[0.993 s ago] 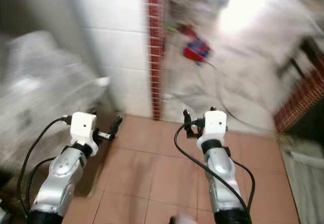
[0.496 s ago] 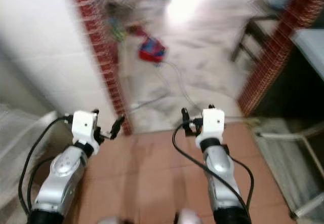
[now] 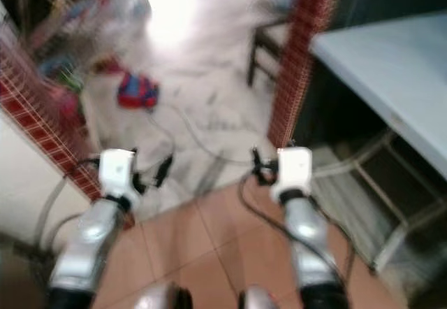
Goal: Restocking fridge
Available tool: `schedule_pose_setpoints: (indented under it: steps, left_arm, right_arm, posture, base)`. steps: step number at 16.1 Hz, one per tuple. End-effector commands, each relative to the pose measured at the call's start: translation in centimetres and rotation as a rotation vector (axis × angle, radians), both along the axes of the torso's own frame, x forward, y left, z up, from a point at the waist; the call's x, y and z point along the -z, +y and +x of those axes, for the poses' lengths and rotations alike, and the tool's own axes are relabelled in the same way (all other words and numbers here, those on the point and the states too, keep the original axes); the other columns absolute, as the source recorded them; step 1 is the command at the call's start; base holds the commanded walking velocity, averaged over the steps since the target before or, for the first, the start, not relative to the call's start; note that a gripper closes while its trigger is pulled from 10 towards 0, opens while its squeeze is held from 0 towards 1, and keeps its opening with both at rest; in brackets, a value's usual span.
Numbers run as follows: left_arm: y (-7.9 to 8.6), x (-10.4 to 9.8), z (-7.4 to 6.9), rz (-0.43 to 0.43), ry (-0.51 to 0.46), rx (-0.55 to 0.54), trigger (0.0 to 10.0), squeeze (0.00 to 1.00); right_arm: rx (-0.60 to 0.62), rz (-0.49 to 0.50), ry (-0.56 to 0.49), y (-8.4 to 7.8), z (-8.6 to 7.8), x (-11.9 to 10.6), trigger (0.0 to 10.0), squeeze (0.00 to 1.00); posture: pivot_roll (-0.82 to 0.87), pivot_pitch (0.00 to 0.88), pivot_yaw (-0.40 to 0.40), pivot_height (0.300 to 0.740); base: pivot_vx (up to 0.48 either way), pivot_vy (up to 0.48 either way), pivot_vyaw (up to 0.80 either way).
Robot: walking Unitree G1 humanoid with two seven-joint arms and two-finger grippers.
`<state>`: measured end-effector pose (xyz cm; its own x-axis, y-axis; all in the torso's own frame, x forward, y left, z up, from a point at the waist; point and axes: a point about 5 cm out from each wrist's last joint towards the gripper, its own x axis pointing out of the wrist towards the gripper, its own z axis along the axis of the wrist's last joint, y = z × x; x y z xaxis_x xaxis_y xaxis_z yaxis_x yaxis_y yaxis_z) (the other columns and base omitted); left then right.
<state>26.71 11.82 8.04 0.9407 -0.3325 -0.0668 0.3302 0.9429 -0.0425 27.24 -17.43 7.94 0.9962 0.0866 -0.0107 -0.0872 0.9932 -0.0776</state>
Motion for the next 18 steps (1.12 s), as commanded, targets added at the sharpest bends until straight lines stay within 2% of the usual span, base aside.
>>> schedule_pose_setpoints:
  steps: [1, 11, 16, 18]
  left_arm:
    - [0.4, 0.1, -0.2, 0.000, 0.001, 0.003, 10.0, 0.00]
    - [0.3, 0.0, -0.2, -0.016, -0.006, 0.017, 10.0, 0.00]
    - [0.4, -0.1, -0.3, -0.020, -0.015, 0.013, 10.0, 0.00]
    - [0.6, -0.4, -0.1, -0.037, -0.027, -0.006, 10.0, 0.00]
  right_arm:
    - [-0.012, 0.008, -0.009, 0.4, 0.1, -0.2, 10.0, 0.00]
    - [-0.022, -0.006, -0.023, 0.6, 0.2, -0.5, 10.0, 0.00]
    - [-0.032, -0.016, -0.080, 1.4, 0.4, -1.8, 10.0, 0.00]
    - [0.009, -0.064, -0.106, 0.9, 0.7, -2.4, 10.0, 0.00]
  posture:
    - [0.01, 0.032, 0.052, 0.740]
    - [0.00, 0.035, 0.050, 0.740]
    - [-0.01, 0.045, 0.056, 0.740]
    - [-0.01, 0.053, 0.057, 0.740]
  base:
    - [0.000, 0.000, -0.80]
    - [0.363, 0.000, -0.80]
    - [0.468, 0.000, -0.80]
    - [0.471, 0.000, 0.00]
